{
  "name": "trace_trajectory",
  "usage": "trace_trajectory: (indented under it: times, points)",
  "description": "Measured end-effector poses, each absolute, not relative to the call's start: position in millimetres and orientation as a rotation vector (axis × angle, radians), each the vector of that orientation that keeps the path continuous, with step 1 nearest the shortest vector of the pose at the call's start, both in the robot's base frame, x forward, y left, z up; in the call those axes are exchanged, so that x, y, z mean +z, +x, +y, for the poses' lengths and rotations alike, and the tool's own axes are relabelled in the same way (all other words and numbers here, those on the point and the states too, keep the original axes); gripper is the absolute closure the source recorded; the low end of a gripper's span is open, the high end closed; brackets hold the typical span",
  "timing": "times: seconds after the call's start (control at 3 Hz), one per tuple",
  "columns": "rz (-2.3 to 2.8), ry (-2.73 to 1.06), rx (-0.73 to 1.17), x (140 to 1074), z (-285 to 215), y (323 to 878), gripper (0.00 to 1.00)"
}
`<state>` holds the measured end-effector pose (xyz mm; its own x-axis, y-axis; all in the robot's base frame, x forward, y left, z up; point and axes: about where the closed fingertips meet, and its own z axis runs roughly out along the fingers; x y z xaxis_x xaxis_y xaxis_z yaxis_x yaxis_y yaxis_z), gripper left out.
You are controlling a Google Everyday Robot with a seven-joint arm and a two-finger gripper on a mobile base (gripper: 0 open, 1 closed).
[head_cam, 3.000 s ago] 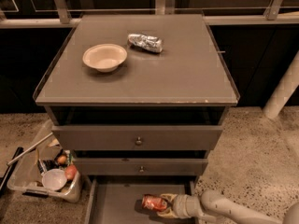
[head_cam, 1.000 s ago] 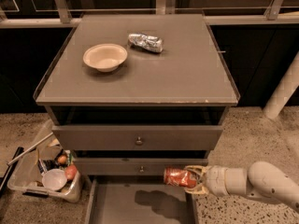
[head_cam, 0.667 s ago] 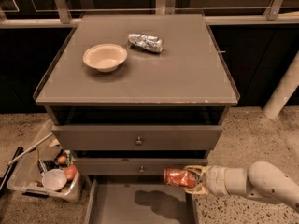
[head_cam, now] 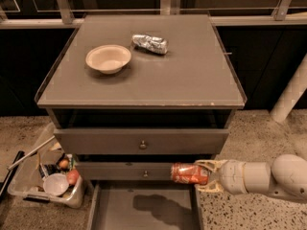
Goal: Pick coke can from bottom drawer and place on counter
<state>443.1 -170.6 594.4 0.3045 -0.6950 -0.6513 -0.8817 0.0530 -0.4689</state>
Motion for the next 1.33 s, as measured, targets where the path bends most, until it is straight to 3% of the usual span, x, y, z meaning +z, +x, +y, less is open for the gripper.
trace_trajectory:
  times: [1.33]
  points:
    - [1.384,-1.802,-0.018,797.5,-157.8,468.2,1.0]
